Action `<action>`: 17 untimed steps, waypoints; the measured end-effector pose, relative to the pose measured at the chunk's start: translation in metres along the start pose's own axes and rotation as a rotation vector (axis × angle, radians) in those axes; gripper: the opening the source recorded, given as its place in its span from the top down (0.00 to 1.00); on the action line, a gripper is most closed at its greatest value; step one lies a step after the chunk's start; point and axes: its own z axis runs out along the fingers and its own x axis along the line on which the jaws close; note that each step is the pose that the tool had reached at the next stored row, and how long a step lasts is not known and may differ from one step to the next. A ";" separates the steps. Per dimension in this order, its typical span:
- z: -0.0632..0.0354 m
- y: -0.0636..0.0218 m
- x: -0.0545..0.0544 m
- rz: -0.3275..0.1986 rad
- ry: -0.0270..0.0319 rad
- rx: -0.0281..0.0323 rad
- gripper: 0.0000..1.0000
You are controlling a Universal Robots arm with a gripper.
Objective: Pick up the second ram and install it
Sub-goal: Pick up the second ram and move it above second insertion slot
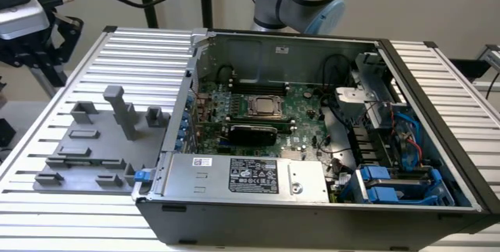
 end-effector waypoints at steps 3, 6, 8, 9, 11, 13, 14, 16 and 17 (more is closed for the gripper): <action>0.0024 -0.0001 0.000 -0.053 0.0015 -0.0010 0.89; 0.0056 -0.0001 0.000 -0.109 0.0029 -0.0022 0.89; 0.0077 -0.0002 0.000 -0.145 0.0038 -0.0029 0.89; 0.0087 -0.0002 0.000 -0.163 0.0043 -0.0033 0.89; 0.0107 -0.0003 0.000 -0.199 0.0053 -0.0040 0.89; 0.0126 -0.0003 0.000 -0.237 0.0062 -0.0048 0.89; 0.0135 -0.0003 0.000 -0.254 0.0067 -0.0051 0.89; 0.0150 -0.0004 0.000 -0.291 0.0077 -0.0058 0.89; 0.0158 -0.0004 0.000 -0.309 0.0081 -0.0062 0.89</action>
